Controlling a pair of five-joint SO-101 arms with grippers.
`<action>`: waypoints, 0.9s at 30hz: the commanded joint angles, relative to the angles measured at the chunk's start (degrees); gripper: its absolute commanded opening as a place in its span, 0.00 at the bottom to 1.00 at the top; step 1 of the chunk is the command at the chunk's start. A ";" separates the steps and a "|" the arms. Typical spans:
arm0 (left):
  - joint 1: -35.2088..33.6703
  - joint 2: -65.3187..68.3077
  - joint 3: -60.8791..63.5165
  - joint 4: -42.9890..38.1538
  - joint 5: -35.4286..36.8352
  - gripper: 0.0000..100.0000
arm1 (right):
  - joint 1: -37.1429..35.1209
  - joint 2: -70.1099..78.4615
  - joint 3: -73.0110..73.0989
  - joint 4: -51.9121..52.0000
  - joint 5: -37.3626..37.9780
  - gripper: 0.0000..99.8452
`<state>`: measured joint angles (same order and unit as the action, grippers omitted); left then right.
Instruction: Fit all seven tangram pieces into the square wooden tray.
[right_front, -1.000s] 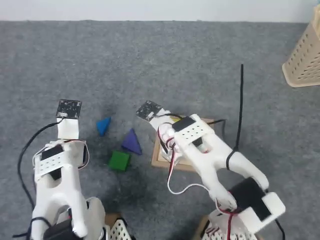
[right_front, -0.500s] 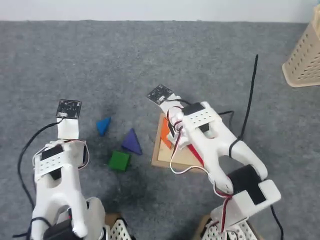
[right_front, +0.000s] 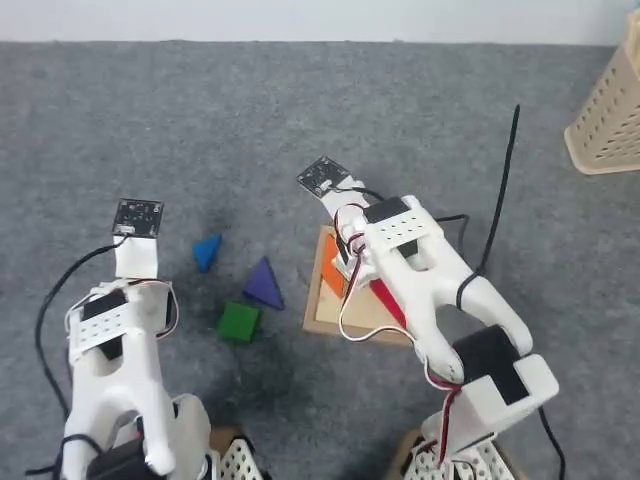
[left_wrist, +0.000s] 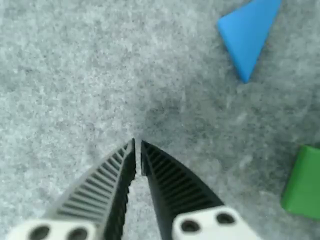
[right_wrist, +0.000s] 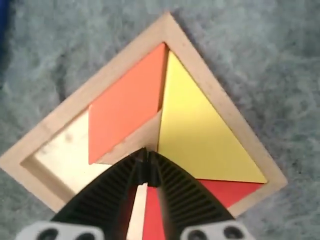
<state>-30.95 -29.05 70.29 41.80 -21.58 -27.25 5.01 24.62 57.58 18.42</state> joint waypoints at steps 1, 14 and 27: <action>-0.18 -1.93 -0.13 -0.88 -0.70 0.02 | -1.36 -6.20 -0.97 0.48 -1.14 0.01; 0.00 -1.41 -3.38 1.76 -6.24 0.02 | 12.09 -30.81 18.37 12.35 0.79 0.01; 18.90 4.84 -29.14 39.82 -4.04 0.17 | 37.41 -42.86 42.02 6.29 18.90 0.01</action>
<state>-18.11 -24.40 44.79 78.64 -27.47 6.59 -35.52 66.29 65.05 34.15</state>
